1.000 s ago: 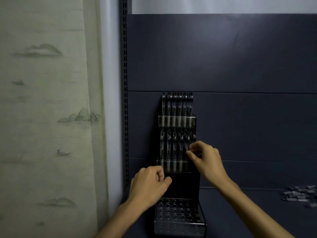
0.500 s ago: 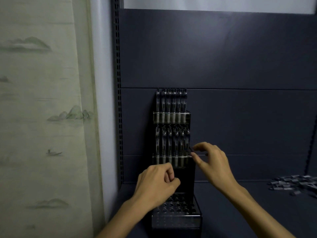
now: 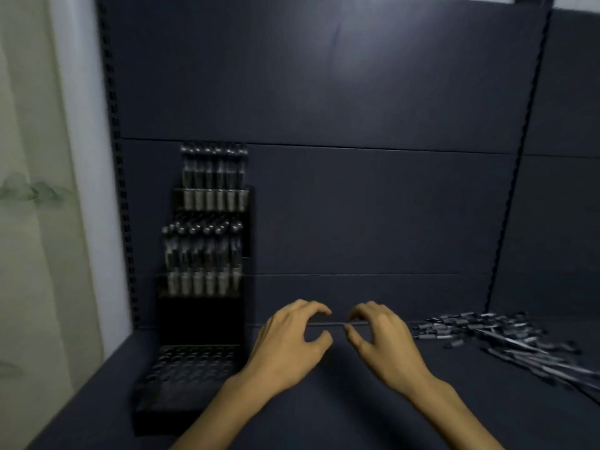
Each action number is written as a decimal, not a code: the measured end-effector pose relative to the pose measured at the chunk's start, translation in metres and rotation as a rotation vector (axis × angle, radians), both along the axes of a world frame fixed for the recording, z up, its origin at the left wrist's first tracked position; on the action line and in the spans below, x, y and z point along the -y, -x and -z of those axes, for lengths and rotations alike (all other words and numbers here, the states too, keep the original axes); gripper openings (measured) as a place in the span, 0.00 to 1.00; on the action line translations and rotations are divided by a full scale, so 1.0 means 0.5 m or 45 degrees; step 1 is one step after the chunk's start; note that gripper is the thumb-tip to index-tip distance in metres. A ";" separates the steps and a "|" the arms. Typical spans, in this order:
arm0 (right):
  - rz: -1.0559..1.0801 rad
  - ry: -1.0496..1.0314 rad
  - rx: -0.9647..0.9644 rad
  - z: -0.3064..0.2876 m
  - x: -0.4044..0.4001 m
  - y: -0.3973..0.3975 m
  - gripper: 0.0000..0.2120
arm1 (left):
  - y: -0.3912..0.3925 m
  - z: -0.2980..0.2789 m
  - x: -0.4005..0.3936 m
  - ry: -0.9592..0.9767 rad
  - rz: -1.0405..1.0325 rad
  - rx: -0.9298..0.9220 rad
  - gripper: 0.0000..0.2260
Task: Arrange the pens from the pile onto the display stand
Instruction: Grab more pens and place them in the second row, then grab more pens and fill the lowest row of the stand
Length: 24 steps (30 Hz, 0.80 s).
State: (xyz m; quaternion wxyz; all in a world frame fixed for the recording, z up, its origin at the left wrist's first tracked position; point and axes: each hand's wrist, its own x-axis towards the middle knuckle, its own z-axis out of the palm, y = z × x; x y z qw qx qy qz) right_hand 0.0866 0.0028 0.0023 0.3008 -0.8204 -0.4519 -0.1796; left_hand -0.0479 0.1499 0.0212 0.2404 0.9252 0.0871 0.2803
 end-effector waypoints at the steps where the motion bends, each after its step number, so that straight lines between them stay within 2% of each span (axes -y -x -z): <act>1: -0.014 0.020 -0.011 0.007 0.021 -0.020 0.04 | -0.024 0.005 0.028 0.019 -0.018 -0.013 0.15; 6: -0.091 0.060 -0.047 0.022 0.095 -0.091 0.06 | -0.101 0.014 0.125 0.034 -0.089 -0.066 0.17; 11: -0.106 0.099 -0.061 0.027 0.137 -0.121 0.05 | -0.129 0.022 0.158 -0.017 -0.135 -0.111 0.16; 18: -0.017 0.156 -0.074 0.049 0.199 -0.145 0.07 | -0.175 0.050 0.188 -0.032 -0.027 -0.151 0.14; 24: 0.049 0.132 -0.062 0.047 0.287 -0.234 0.04 | -0.254 0.058 0.258 -0.035 0.042 -0.160 0.13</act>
